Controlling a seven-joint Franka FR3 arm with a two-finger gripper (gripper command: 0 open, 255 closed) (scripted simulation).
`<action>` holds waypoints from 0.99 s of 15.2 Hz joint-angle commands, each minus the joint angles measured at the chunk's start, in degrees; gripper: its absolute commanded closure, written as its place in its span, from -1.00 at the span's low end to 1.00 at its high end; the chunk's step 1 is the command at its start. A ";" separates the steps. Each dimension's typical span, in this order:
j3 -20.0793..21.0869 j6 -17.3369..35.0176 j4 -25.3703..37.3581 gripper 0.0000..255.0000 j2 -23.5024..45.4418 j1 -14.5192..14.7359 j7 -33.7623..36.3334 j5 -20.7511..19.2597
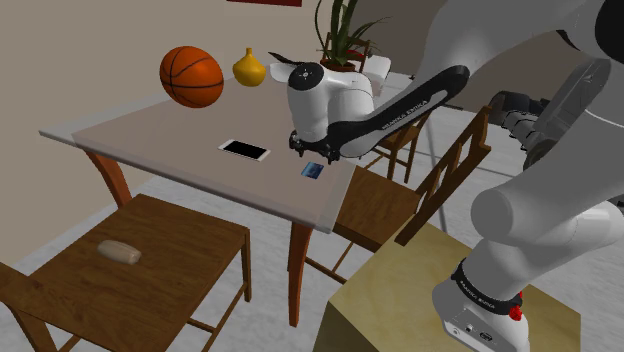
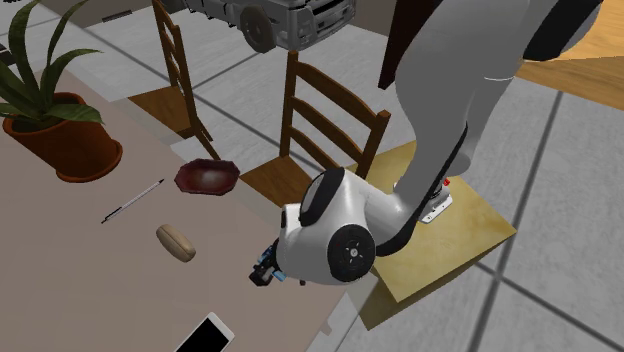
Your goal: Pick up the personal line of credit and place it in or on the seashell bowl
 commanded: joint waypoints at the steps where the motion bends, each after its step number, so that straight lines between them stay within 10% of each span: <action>1: -0.13 -0.01 0.19 -1.00 2.45 -0.40 2.47 -3.43; 12: -1.23 0.00 0.44 -1.00 6.17 -0.34 5.35 -8.31; 13: -1.23 0.00 0.44 1.00 6.17 -0.34 5.35 -8.31; 15: -1.23 0.00 0.44 1.00 6.17 -0.34 5.35 -8.31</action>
